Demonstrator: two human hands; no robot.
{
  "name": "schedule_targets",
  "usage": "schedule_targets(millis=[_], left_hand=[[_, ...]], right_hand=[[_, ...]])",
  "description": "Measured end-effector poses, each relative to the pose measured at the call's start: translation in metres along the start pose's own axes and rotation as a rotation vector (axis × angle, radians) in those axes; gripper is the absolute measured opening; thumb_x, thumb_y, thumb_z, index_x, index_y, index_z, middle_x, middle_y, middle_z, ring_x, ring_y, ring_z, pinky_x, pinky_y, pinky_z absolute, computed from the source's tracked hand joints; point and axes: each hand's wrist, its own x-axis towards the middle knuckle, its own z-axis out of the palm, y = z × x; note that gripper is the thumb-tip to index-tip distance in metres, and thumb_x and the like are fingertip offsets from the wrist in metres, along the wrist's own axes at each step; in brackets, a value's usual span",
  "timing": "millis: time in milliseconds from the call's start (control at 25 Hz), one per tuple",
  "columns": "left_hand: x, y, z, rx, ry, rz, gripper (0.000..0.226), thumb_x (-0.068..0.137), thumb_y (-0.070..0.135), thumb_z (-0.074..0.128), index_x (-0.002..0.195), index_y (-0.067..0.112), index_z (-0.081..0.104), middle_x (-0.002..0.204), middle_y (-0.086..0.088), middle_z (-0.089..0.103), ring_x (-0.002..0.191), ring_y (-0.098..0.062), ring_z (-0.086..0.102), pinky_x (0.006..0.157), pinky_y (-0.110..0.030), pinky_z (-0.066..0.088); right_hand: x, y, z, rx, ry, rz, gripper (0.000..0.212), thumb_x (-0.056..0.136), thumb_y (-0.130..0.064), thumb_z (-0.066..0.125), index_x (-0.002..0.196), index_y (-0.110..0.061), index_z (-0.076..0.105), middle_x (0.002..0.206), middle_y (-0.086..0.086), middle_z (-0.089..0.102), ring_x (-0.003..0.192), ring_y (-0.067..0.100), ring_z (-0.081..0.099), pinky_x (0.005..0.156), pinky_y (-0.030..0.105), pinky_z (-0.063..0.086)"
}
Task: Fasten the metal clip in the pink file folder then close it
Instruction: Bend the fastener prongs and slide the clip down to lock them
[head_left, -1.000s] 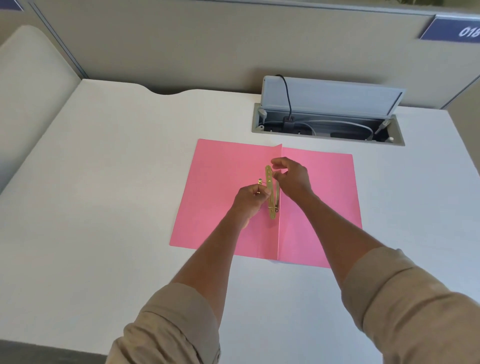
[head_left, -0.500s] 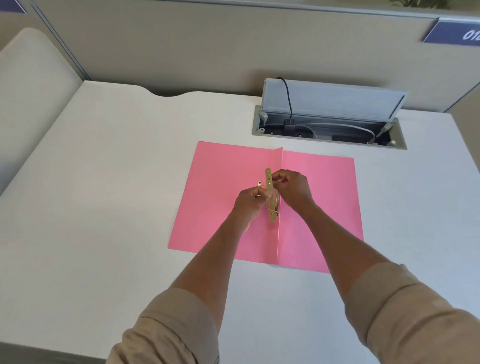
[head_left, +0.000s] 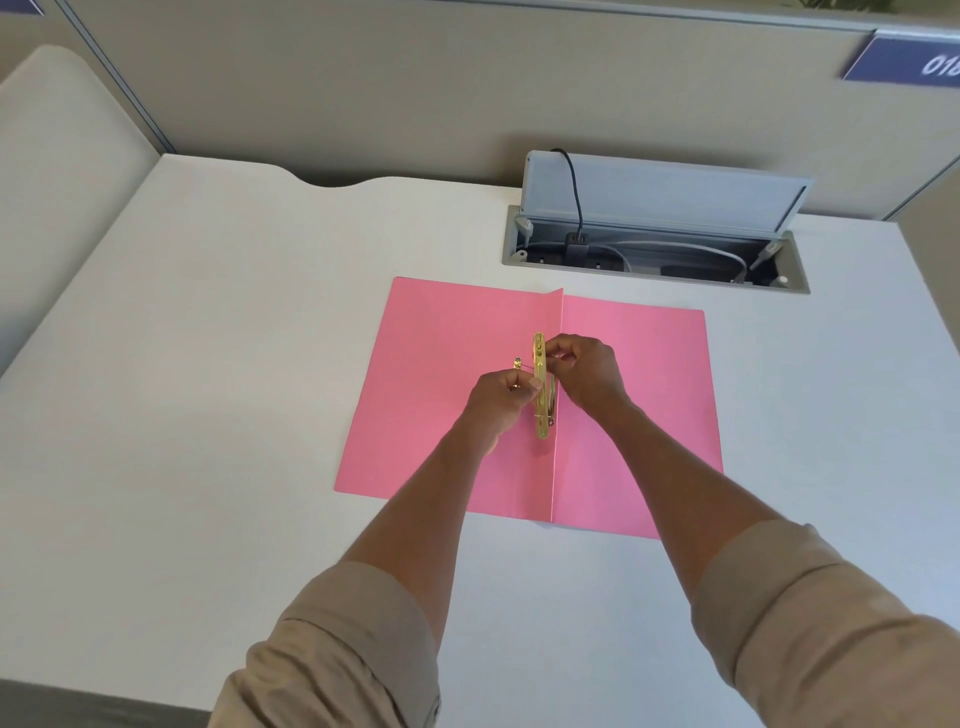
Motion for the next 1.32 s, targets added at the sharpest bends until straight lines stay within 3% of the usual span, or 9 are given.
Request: schedule_targets(millis=[200, 320, 480, 640, 760, 880, 1000, 1160, 1320], left_hand=[[0.005, -0.001, 0.006, 0.019, 0.045, -0.045, 0.012, 0.093, 0.02, 0.069, 0.096, 0.011, 0.076, 0.084, -0.003, 0.067, 0.066, -0.013, 0.053, 0.067, -0.025, 0.042], [0.008, 0.001, 0.008, 0.047, 0.06, -0.066, 0.008, 0.091, 0.023, 0.071, 0.087, 0.017, 0.076, 0.089, -0.004, 0.072, 0.076, -0.018, 0.06, 0.073, -0.03, 0.046], [0.01, 0.011, 0.008, 0.14, 0.086, -0.132, 0.012, 0.087, 0.025, 0.073, 0.075, 0.024, 0.075, 0.085, -0.004, 0.075, 0.053, -0.015, 0.05, 0.06, -0.027, 0.045], [0.013, 0.019, 0.007, 0.22, 0.094, -0.172, 0.007, 0.08, 0.027, 0.075, 0.073, 0.025, 0.075, 0.084, -0.005, 0.079, 0.046, -0.019, 0.05, 0.056, -0.027, 0.047], [0.013, 0.025, 0.01, 0.296, 0.07, -0.18, 0.004, 0.077, 0.025, 0.073, 0.075, 0.025, 0.076, 0.084, -0.004, 0.079, 0.052, -0.024, 0.057, 0.06, -0.029, 0.049], [0.013, 0.029, 0.012, 0.351, 0.036, -0.165, 0.007, 0.079, 0.021, 0.074, 0.081, 0.025, 0.079, 0.087, -0.005, 0.079, 0.074, -0.028, 0.072, 0.067, -0.032, 0.055], [0.013, 0.031, 0.01, 0.426, 0.019, -0.144, 0.011, 0.081, 0.02, 0.074, 0.089, 0.023, 0.08, 0.091, -0.003, 0.079, 0.083, -0.027, 0.075, 0.07, -0.031, 0.056], [0.011, 0.033, 0.012, 0.534, 0.033, -0.127, 0.017, 0.079, 0.028, 0.075, 0.092, 0.019, 0.079, 0.08, -0.003, 0.075, 0.064, -0.025, 0.066, 0.062, -0.027, 0.05], [0.009, 0.032, 0.014, 0.61, 0.063, -0.093, 0.021, 0.079, 0.039, 0.077, 0.079, 0.019, 0.074, 0.06, 0.001, 0.064, 0.052, -0.02, 0.06, 0.056, -0.023, 0.045]], right_hand=[[-0.01, 0.004, -0.002, 0.041, 0.09, 0.021, 0.018, 0.092, -0.01, 0.065, 0.107, -0.015, 0.072, 0.099, -0.006, 0.068, 0.086, 0.011, 0.063, 0.075, 0.02, 0.047], [-0.027, 0.009, -0.003, 0.148, 0.134, 0.117, 0.015, 0.091, -0.01, 0.059, 0.092, -0.017, 0.072, 0.085, -0.006, 0.072, 0.073, 0.011, 0.065, 0.066, 0.024, 0.053], [-0.046, 0.016, 0.0, 0.216, 0.054, 0.231, 0.017, 0.088, -0.008, 0.059, 0.082, -0.017, 0.072, 0.073, 0.005, 0.075, 0.059, 0.015, 0.066, 0.051, 0.025, 0.053], [-0.057, 0.02, 0.002, 0.192, 0.012, 0.232, 0.012, 0.083, -0.009, 0.065, 0.078, -0.015, 0.074, 0.066, 0.004, 0.072, 0.056, 0.015, 0.06, 0.057, 0.03, 0.051], [-0.06, 0.022, 0.001, 0.169, 0.008, 0.227, 0.007, 0.082, -0.012, 0.07, 0.077, -0.016, 0.073, 0.066, 0.005, 0.071, 0.06, 0.017, 0.059, 0.063, 0.035, 0.053], [-0.06, 0.023, 0.0, 0.16, 0.024, 0.235, 0.006, 0.081, -0.013, 0.071, 0.076, -0.017, 0.073, 0.069, 0.006, 0.073, 0.062, 0.019, 0.062, 0.066, 0.041, 0.057], [-0.06, 0.023, 0.001, 0.149, 0.032, 0.251, 0.005, 0.079, -0.017, 0.074, 0.075, -0.017, 0.072, 0.071, 0.008, 0.074, 0.063, 0.02, 0.065, 0.067, 0.04, 0.058], [-0.058, 0.025, 0.001, 0.131, 0.036, 0.29, 0.007, 0.077, -0.017, 0.075, 0.073, -0.014, 0.07, 0.069, 0.01, 0.073, 0.054, 0.018, 0.062, 0.057, 0.034, 0.055], [-0.056, 0.029, -0.001, 0.143, -0.006, 0.352, 0.008, 0.078, -0.013, 0.073, 0.076, -0.006, 0.07, 0.063, 0.01, 0.073, 0.049, 0.018, 0.062, 0.057, 0.035, 0.058]])
